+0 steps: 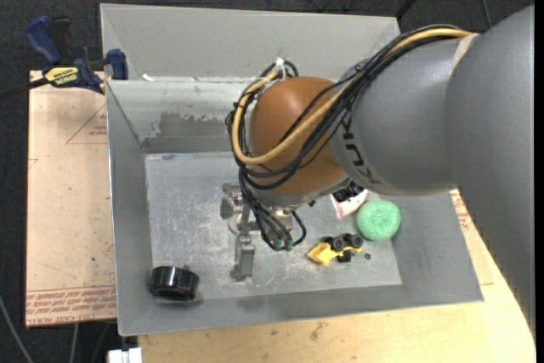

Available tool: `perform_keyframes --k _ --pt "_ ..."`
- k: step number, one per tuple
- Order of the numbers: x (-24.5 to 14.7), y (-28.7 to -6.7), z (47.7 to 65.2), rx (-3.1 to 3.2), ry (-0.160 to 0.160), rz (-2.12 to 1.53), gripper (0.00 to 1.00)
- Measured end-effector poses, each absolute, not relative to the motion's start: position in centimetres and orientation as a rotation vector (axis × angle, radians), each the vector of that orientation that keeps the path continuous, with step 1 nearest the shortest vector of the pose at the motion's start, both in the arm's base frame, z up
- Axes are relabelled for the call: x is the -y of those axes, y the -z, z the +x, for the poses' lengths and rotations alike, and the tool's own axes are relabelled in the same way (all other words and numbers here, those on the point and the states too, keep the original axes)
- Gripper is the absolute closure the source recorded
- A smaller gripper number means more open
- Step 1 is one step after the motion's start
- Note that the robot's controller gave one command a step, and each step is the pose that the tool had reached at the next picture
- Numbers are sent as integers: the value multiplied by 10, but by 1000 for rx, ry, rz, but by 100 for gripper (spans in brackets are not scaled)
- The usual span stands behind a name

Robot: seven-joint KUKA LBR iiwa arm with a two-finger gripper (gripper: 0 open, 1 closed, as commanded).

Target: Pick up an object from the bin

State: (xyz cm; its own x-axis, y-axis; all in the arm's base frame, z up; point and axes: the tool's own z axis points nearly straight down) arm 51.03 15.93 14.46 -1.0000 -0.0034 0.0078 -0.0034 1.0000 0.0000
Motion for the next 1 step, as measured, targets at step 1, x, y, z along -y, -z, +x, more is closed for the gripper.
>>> perform_keyframes --k 1 --pt "-159 -149 512 3141 2 0 0"
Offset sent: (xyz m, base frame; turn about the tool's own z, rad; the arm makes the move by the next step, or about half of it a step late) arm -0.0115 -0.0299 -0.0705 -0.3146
